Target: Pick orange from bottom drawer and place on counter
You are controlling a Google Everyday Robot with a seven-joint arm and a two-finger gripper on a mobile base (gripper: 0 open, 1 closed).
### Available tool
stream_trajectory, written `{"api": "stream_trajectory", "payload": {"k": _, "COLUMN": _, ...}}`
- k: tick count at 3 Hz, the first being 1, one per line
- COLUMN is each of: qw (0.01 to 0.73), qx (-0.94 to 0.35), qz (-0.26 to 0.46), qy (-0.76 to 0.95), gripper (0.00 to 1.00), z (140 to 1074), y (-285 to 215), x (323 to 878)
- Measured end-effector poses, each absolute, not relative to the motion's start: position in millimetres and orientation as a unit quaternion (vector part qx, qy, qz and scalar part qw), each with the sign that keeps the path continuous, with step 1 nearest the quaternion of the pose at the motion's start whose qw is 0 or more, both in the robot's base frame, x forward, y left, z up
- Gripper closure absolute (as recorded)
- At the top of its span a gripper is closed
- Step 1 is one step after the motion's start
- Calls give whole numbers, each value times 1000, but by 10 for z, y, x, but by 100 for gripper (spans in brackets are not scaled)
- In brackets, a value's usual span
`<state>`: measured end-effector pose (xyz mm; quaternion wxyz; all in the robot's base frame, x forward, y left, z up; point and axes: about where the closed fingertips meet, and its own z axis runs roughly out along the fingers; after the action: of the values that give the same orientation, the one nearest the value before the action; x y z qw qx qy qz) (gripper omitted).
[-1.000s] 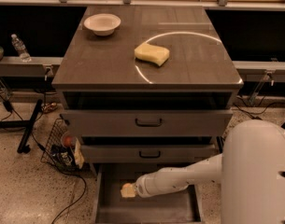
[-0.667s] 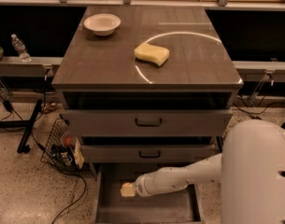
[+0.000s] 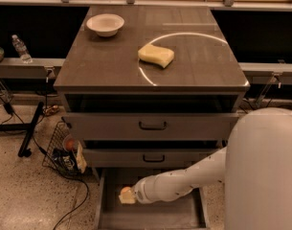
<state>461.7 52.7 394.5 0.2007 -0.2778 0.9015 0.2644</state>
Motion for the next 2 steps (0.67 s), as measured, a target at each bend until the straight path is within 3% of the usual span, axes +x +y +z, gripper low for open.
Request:
{"api": "stream_trajectory", "payload": {"k": 1, "qw": 225, "qx": -320, "qz": 228, "qy": 892, "gripper": 100, "z": 4585, "y": 628, "x": 4313}}
{"api": "stream_trajectory", "payload": {"k": 2, "qw": 225, "qx": -317, "qz": 234, "qy": 891, "gripper": 100, "z": 4574, "y": 628, "x": 4310}}
